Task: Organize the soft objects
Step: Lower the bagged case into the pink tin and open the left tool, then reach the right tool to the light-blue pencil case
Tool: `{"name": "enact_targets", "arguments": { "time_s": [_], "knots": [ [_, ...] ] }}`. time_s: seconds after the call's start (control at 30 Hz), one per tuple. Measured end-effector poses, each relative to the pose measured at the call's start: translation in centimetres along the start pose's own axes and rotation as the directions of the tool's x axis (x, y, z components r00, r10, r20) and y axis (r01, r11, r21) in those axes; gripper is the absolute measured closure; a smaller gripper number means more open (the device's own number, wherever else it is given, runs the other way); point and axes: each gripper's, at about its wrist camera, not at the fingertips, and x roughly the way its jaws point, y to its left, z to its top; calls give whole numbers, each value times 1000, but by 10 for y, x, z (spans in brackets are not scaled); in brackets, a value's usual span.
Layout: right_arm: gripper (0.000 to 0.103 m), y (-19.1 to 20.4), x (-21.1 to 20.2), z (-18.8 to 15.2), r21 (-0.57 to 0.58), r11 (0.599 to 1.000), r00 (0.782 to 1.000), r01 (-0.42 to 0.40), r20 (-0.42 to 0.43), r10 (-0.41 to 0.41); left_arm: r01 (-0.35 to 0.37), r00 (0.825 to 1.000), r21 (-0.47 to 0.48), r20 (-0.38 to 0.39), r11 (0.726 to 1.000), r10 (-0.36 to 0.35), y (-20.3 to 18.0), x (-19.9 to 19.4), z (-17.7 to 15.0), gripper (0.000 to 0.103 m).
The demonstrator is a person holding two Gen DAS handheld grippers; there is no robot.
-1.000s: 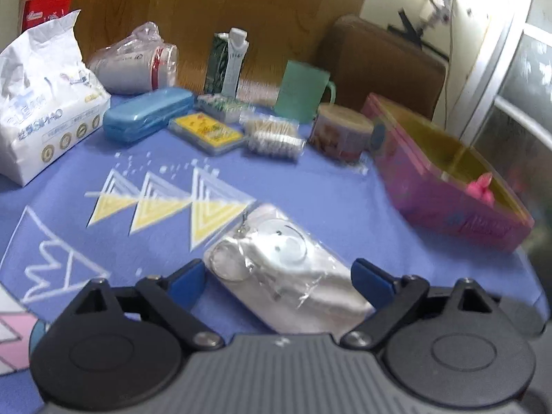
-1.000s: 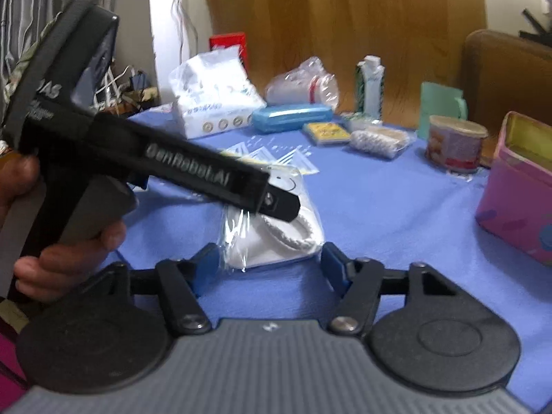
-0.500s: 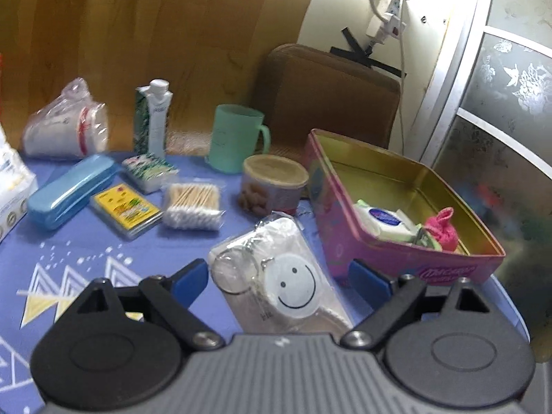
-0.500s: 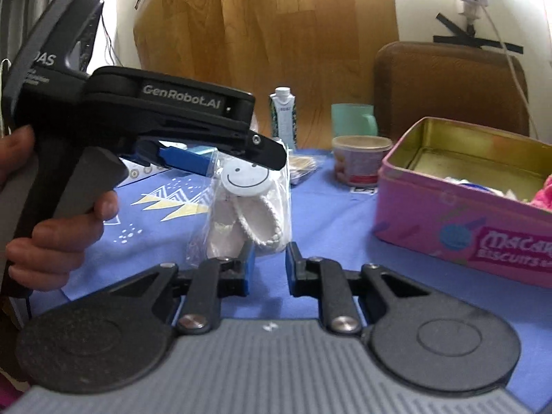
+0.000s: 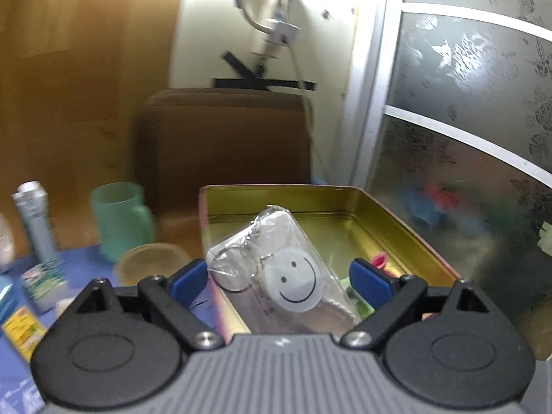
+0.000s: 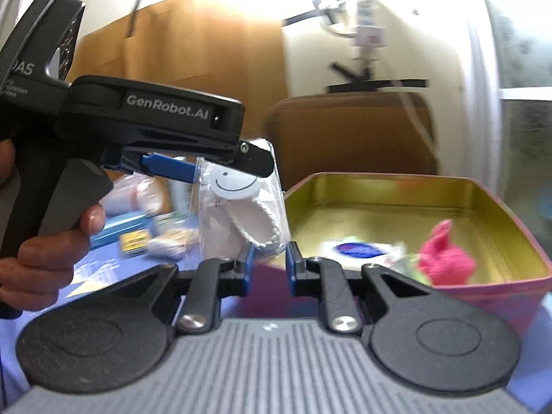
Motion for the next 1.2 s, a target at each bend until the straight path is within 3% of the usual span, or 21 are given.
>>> {"name": "enact_targets", "arguments": {
  "time_s": [0.17,0.3,0.4,0.53,0.8,0.97,1.1,1.17,1.2],
  "knots": [
    [79,-33,10,-1,44,993,993,114,10,-114,-12,1000,55,-19,998,13,-22,50,9,10],
    [74,-51,30,-6,49,953,953,299,24,-301,-62,997,53,-39,997,64,-27,66,5,10],
    [74,-62,26,-12,110,952,957,285,27,-290,-52,997,27,-49,998,53,-19,61,-2,10],
    [74,-59,21,-15,98,956,959,276,31,-281,-63,997,-2,-51,998,63,-5,41,-15,10],
    [71,-20,12,-6,55,979,978,196,65,-199,-128,992,-102,-15,987,127,65,-36,-64,9],
    [71,21,17,1,-10,997,995,80,55,-80,-290,957,-183,-58,940,284,136,-77,-102,8],
    [71,59,36,7,-34,997,998,-67,-16,66,-459,889,-250,-124,853,441,195,-109,-134,8],
    [70,77,53,10,-10,987,984,-160,-78,159,-508,860,-282,-116,814,496,213,-130,-148,9],
    [67,86,64,13,11,980,974,-201,-108,201,-513,854,-325,-102,795,510,221,-142,-153,9]
  ]
}}
